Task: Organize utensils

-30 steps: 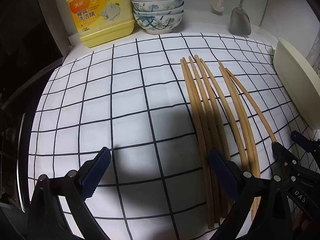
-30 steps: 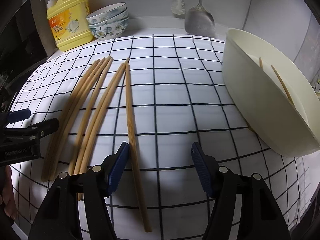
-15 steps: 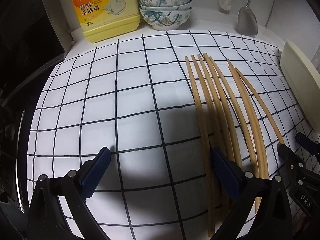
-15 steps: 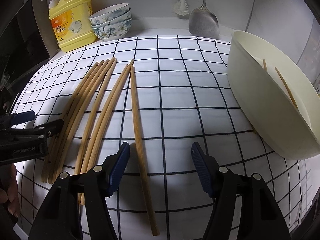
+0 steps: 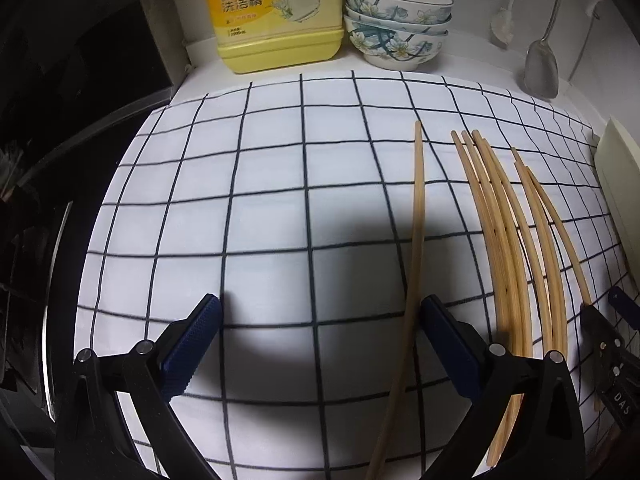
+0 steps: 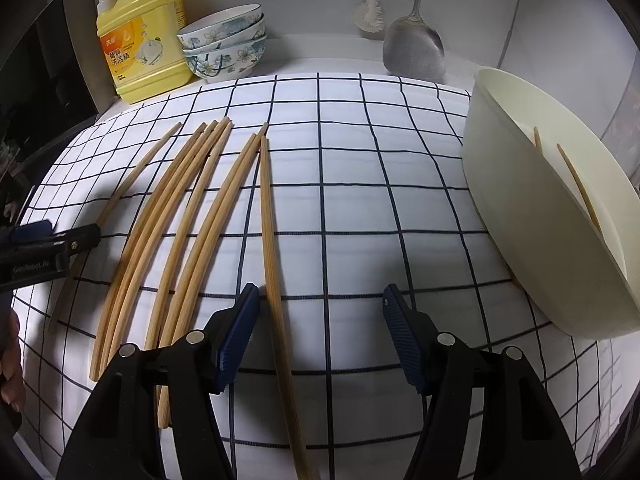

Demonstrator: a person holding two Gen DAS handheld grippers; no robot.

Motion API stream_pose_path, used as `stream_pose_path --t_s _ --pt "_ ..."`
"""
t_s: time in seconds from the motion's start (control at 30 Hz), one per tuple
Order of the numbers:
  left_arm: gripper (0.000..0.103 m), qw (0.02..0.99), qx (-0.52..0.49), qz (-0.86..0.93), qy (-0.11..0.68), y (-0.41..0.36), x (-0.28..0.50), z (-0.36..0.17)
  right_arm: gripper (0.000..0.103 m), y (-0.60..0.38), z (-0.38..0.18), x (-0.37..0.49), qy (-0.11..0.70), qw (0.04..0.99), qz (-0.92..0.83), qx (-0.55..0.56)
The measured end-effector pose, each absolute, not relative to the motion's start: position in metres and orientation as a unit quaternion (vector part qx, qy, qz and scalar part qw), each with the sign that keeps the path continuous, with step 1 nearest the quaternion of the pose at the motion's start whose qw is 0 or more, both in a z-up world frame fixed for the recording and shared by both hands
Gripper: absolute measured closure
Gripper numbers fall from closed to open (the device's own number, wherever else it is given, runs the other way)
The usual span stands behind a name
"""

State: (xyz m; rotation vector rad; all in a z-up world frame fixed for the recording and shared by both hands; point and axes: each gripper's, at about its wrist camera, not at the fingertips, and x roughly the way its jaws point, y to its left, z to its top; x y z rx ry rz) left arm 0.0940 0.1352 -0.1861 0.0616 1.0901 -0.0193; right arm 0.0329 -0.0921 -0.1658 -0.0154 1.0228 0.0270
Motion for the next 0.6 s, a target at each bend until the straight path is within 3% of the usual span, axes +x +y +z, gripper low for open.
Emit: stream_pose_path --t_s 0.4,0.5,0.6 --pt "0.006 0.865 0.035 -0.028 0.499 0.114 0.121 -0.186 0.037 -0.087 -0.169 0.046 0.482 0.875 0.035 -0.009" --pt "0.007 0.864 0.025 -0.032 0.502 0.117 0.123 -0.187 0.037 -0.085 -0.169 0.047 0.480 0.876 0.042 -0.011" --pt "0.011 0.866 0.027 -0.036 0.497 0.115 0.119 -0.186 0.044 -0.082 -0.169 0.045 0.476 0.878 0.051 -0.017"
